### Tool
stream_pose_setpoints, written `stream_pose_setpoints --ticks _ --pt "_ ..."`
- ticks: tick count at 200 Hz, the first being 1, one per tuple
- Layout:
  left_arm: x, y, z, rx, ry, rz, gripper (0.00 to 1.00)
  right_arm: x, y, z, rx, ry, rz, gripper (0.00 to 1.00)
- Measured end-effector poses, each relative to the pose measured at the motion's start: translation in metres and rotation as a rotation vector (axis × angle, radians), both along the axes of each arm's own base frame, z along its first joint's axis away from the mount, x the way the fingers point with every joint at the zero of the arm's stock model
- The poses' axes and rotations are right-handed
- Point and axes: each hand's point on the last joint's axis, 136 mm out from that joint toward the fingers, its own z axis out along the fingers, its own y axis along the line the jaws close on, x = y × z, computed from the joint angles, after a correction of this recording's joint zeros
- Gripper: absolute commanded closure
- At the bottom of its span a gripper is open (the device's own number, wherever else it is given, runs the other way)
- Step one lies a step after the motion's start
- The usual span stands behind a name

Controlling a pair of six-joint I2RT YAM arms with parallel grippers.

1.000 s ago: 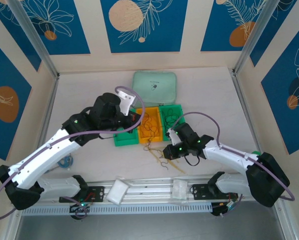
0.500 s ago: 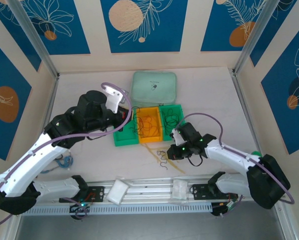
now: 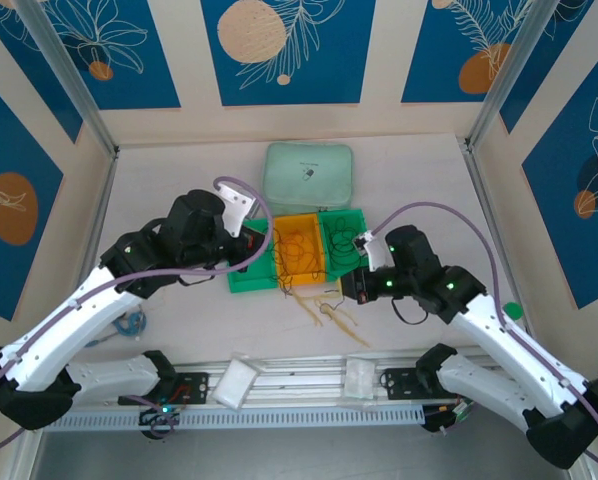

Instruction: Untangle the cables

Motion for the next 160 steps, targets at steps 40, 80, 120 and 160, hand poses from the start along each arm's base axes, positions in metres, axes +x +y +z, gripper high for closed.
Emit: stream_pose_setpoints --ticks 40,80,120,160 --pt "-0.006 0.003 0.005 -0.018 -0.01 -0.017 0.95 0.02 -0.018 0.03 0.001 -0.106 -0.11 0.92" --pt "-0.01 0.002 0.008 -0.033 -0.01 -0.031 0.95 0.063 -0.039 0.018 -0.072 -0.112 -0.25 0.92" --pt "-0.01 0.0 0.006 -0.028 -0.006 -0.045 0.95 0.108 -0.054 -0.003 -0.114 -0.092 -0.343 0.92" --pt "-0.01 -0.004 0.003 -0.021 0.0 -0.061 0.95 0.139 -0.055 -0.022 -0.129 -0.078 -0.367 0.92"
